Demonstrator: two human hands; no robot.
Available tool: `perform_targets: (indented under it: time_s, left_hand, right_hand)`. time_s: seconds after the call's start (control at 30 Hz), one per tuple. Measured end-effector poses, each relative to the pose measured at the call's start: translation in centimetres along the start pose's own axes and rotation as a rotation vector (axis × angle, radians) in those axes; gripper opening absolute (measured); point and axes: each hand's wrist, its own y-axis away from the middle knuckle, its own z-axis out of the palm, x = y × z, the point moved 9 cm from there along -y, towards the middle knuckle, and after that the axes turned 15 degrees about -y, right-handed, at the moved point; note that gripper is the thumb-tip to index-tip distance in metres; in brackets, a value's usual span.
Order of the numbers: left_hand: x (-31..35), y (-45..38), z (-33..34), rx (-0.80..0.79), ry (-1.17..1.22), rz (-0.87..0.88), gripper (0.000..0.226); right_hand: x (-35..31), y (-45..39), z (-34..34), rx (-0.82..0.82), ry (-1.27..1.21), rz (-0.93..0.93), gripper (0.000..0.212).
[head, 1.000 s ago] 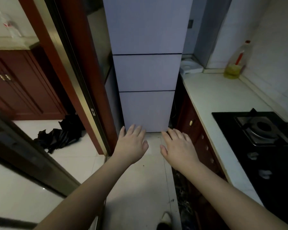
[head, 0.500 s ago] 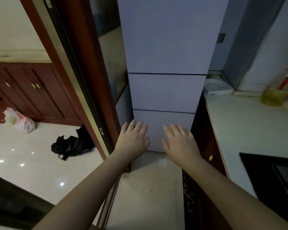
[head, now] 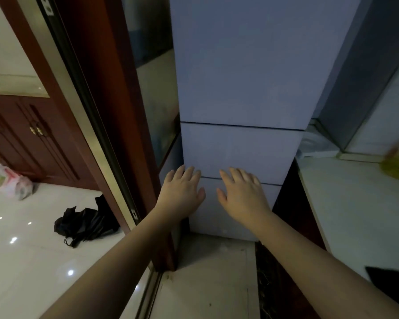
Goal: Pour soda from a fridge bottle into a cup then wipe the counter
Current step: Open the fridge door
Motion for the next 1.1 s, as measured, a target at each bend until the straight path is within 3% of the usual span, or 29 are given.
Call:
perform_targets:
  time_s: [0.4, 0.73, 0.87, 1.1]
  left_hand:
    - [-7.5, -12.2, -0.7, 0.085, -0.081, 0.041, 0.059]
    - [-10.6, -24.3, -0.5, 0.115, -0.001, -0.071, 0.056]
    - [-12.7, -29.1, -1.3, 0.092, 0.042, -0.159, 0.056]
    - [-16.0, -34.3, -5.3, 0.309, 0.018, -0.326, 0.05]
  right_hand:
    - [-2.4, -14.1, -0.9, 0.056, -0.016, -0.004, 0.058]
    - [1.0, -25.9, -2.3, 0.168, -0.022, -0.035, 0.052]
    - [1.4, -31.4, -4.5, 0.293, -0.024, -0.128, 0.054]
    - [-0.3, -39.6, -9.9, 0.468, 0.042, -0.39, 0.057]
